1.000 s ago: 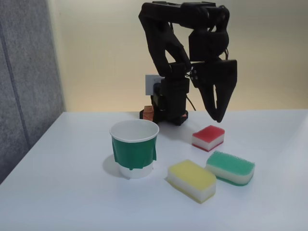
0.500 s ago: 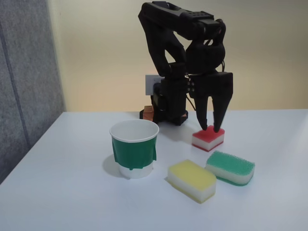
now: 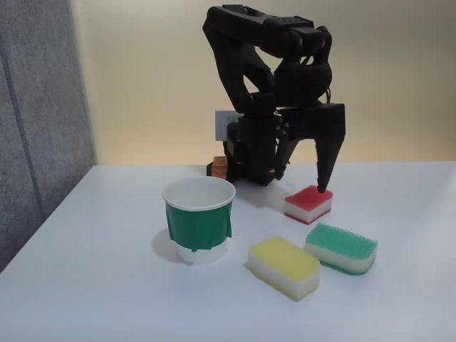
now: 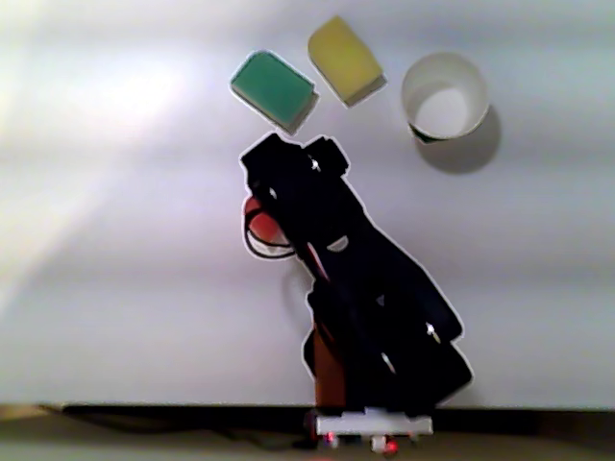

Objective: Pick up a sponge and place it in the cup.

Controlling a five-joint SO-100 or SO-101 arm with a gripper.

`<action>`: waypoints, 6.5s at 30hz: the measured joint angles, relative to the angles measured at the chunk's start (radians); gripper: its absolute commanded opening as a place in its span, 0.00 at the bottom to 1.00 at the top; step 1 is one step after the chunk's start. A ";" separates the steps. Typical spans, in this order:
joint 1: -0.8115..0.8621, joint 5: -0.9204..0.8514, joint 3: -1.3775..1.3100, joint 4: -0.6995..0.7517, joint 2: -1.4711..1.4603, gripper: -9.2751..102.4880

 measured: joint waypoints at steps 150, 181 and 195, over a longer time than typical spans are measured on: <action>0.854 -0.782 -0.747 0.268 -0.337 0.16; 0.687 -0.284 0.333 0.149 0.902 0.08; 0.580 -0.135 0.485 0.126 0.954 0.08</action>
